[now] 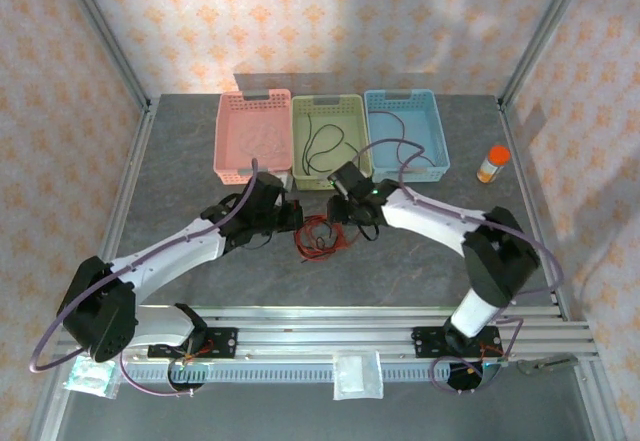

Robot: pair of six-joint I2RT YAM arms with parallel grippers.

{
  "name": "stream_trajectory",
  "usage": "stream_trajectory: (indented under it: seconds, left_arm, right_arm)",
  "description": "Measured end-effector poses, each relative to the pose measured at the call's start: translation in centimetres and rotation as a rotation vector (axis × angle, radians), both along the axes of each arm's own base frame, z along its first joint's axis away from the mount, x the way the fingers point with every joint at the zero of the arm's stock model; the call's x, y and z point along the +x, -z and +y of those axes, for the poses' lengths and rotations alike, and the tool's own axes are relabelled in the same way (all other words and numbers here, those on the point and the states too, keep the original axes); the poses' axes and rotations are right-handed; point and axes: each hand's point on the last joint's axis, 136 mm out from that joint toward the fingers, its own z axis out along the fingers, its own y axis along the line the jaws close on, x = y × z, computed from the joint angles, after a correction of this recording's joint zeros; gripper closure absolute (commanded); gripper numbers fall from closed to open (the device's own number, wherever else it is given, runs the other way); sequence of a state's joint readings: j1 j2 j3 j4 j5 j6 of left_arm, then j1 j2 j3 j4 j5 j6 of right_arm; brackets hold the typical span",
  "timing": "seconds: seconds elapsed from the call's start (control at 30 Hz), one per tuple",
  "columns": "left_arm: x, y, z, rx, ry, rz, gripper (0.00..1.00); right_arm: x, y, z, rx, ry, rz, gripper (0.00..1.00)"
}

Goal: Untangle the cables

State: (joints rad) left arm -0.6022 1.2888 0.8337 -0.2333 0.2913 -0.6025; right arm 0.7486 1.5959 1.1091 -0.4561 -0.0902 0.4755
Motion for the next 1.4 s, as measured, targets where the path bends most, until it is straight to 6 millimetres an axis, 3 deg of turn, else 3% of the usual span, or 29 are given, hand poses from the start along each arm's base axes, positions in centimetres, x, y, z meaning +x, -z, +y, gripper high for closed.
stream_trajectory:
  seconds: [0.2,0.3,0.47,0.57,0.7,0.9,1.07,1.4]
  left_arm:
    - [0.7,-2.3,-0.7,-0.024,0.022,-0.038,1.00]
    - [0.7,-2.3,-0.6,-0.010,0.018,-0.034,0.99]
    - [0.4,-0.8,0.4,0.035,-0.010,-0.004,0.91]
    - [-0.1,0.5,0.8,0.049,-0.021,0.025,0.88]
    - [-0.6,1.8,1.2,0.059,-0.024,0.047,0.87]
    - [-1.2,3.3,1.4,0.059,-0.024,0.065,0.87]
    - [-1.0,3.0,1.0,0.035,-0.016,0.051,0.87]
    - [-1.3,1.9,0.0,-0.051,0.033,-0.023,0.85]
  right_arm:
    - [-0.5,-6.6,0.3,0.177,-0.062,-0.208,0.43]
    - [-0.3,-7.2,0.0,0.180,-0.049,-0.241,0.52]
    - [0.2,-2.4,-0.7,0.039,-0.006,-0.127,0.60]
    - [-0.8,0.9,-1.1,-0.037,-0.003,-0.027,0.63]
    - [-1.9,3.1,-1.5,-0.073,0.018,0.058,0.64]
    - [-2.5,4.5,-3.0,-0.107,0.101,0.127,0.59]
    - [-1.7,5.3,-5.1,-0.172,0.232,0.163,0.60]
    - [-1.9,6.8,-3.7,-0.209,0.297,0.206,0.56]
